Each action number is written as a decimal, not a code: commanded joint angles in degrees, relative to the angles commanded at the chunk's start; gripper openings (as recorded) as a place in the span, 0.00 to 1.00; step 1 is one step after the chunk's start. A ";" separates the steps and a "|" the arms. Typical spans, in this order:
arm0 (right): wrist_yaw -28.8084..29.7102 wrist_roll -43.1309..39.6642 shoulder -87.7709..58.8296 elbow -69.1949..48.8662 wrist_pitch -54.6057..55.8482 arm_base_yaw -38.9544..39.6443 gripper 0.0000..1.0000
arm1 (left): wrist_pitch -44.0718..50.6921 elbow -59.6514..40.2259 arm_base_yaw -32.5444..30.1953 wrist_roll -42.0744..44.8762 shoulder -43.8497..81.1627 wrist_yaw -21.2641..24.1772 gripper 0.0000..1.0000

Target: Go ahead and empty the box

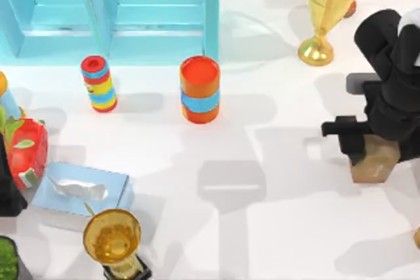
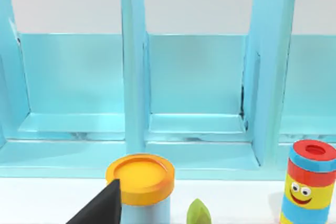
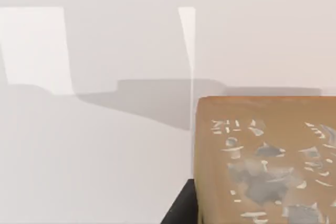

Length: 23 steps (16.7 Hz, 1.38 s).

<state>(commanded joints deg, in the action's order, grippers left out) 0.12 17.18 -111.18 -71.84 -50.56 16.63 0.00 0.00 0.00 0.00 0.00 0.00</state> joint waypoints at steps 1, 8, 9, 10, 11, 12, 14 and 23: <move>0.00 0.00 0.00 0.00 0.00 0.00 0.68 | 0.00 0.00 0.00 0.00 0.00 0.00 1.00; 0.00 0.00 0.00 0.00 0.00 0.00 1.00 | 0.00 0.00 0.00 0.00 0.00 0.00 1.00; 0.00 0.00 0.00 0.00 0.00 0.00 1.00 | 0.00 0.00 0.00 0.00 0.00 0.00 1.00; 0.00 0.00 0.00 0.00 0.00 0.00 1.00 | 0.00 0.00 0.00 0.00 0.00 0.00 1.00; 0.00 0.00 0.00 0.00 0.00 0.00 1.00 | 0.00 0.00 0.00 0.00 0.00 0.00 1.00; 0.00 0.00 0.00 0.00 0.00 0.00 1.00 | 0.00 0.00 0.00 0.00 0.00 0.00 1.00; 0.00 0.00 0.03 -0.01 -0.01 -0.06 1.00 | 0.00 0.00 0.00 0.00 0.00 0.00 1.00; -0.04 -0.21 4.44 -11.08 -15.93 -0.12 1.00 | 0.00 0.00 0.00 0.00 0.00 0.00 1.00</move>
<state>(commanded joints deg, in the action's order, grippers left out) 0.08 16.98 -106.75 -82.92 -66.48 16.51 0.00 0.00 0.00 0.00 0.00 0.00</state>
